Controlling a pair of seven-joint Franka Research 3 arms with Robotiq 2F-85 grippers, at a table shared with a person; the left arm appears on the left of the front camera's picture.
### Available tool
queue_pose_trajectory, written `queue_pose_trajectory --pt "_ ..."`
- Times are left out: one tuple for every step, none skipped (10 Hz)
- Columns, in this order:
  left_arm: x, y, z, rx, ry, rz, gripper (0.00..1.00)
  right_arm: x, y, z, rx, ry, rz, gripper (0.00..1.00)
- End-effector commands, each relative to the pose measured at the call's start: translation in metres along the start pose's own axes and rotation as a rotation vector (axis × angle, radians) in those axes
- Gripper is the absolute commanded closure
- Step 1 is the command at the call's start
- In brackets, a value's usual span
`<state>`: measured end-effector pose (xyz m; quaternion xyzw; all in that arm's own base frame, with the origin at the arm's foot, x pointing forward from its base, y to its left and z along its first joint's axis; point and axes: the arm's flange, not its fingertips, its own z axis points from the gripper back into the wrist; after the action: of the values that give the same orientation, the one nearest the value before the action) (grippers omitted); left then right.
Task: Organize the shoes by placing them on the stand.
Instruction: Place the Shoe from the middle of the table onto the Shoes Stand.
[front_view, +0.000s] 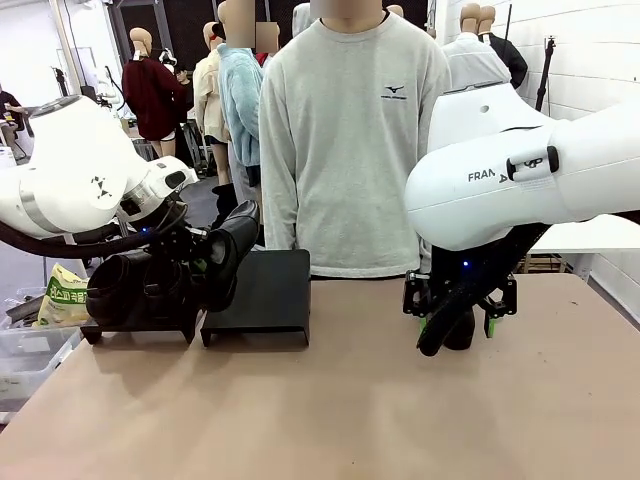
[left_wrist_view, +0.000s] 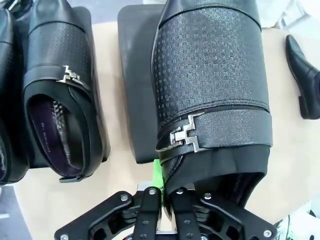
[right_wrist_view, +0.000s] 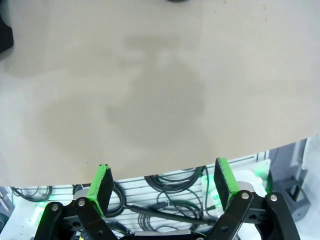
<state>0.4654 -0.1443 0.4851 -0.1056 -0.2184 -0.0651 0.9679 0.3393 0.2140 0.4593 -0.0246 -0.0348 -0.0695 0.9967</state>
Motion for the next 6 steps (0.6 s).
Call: queue_pose_trajectory --pt "0.0 0.0 0.0 -0.001 -0.001 0.003 1.0 0.001 0.001 0.002 0.006 0.001 0.002 0.0" --pt "-0.006 -0.006 -0.006 -0.007 0.024 0.023 1.0 0.001 0.001 0.002 0.006 0.001 0.002 0.0" --pt "-0.001 -0.003 -0.018 -0.005 0.032 0.053 1.0 0.001 0.001 0.002 0.006 0.001 0.002 0.0" --pt "0.005 0.0 -0.027 -0.005 0.007 0.058 1.0 0.001 0.001 0.002 0.006 0.001 0.002 0.0" --pt "0.011 0.005 -0.035 0.02 -0.008 0.068 1.0 0.001 0.001 0.002 0.006 0.001 0.002 0.0" --pt "0.013 0.007 -0.039 0.051 -0.018 0.088 1.0 0.001 0.001 0.002 0.006 0.001 0.002 0.0"
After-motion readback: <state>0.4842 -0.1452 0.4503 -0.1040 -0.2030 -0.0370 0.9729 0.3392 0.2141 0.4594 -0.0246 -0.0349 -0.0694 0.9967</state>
